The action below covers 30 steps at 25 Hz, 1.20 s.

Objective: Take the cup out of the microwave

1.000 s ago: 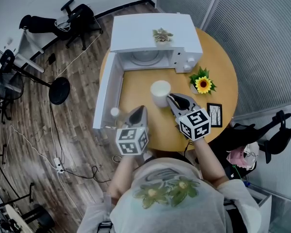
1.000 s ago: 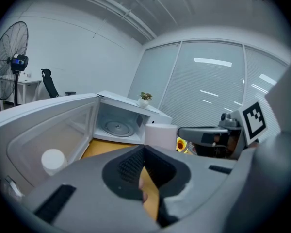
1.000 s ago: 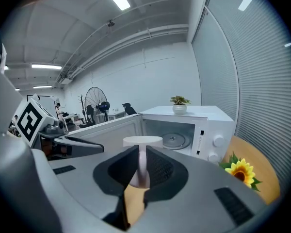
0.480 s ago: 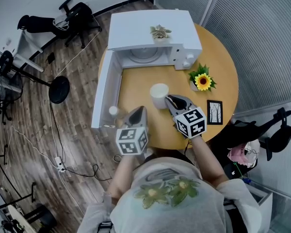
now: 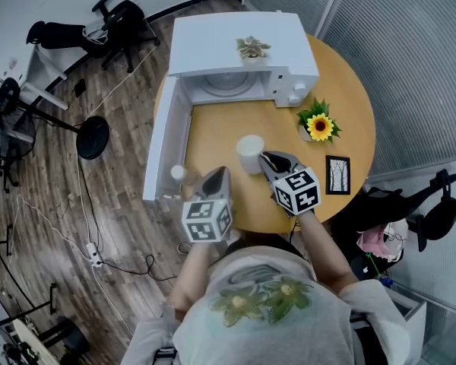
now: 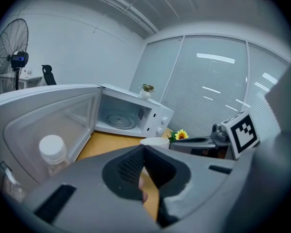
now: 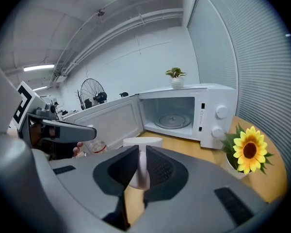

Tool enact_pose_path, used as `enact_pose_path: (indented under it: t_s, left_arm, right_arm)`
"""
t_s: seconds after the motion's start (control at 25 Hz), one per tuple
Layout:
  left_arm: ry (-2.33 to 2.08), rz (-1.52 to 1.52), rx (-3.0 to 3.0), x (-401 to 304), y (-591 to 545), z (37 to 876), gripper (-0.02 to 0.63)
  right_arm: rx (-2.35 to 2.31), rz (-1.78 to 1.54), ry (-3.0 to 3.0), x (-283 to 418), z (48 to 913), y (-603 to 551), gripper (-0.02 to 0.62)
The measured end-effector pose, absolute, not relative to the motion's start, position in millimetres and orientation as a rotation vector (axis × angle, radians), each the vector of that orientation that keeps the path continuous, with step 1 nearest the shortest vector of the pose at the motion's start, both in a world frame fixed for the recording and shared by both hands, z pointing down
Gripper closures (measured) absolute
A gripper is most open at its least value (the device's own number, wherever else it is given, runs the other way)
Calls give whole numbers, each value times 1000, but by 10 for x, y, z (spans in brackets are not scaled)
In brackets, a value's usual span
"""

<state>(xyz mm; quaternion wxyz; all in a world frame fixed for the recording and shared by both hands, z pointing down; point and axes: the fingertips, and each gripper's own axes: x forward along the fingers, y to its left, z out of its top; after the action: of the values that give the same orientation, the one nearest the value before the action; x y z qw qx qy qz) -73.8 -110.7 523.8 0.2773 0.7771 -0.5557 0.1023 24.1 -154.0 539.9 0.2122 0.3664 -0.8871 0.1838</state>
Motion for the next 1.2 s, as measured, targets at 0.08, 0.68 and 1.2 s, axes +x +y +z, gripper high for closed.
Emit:
enact_pose_path:
  t_s: [0.08, 0.68, 1.2]
  left_arm:
    - [-1487, 279, 2083, -736, -1104, 5263, 601]
    - [-1450, 322, 2069, -684, -1074, 5427, 603]
    - [-1440, 343, 2050, -716, -1035, 5517, 601]
  right_arm:
    - [1013, 519, -2457, 237, 5451, -1537, 537]
    - [980, 575, -2365, 261, 5964, -1552, 537]
    - [991, 582, -2309, 276, 6225, -1588, 537]
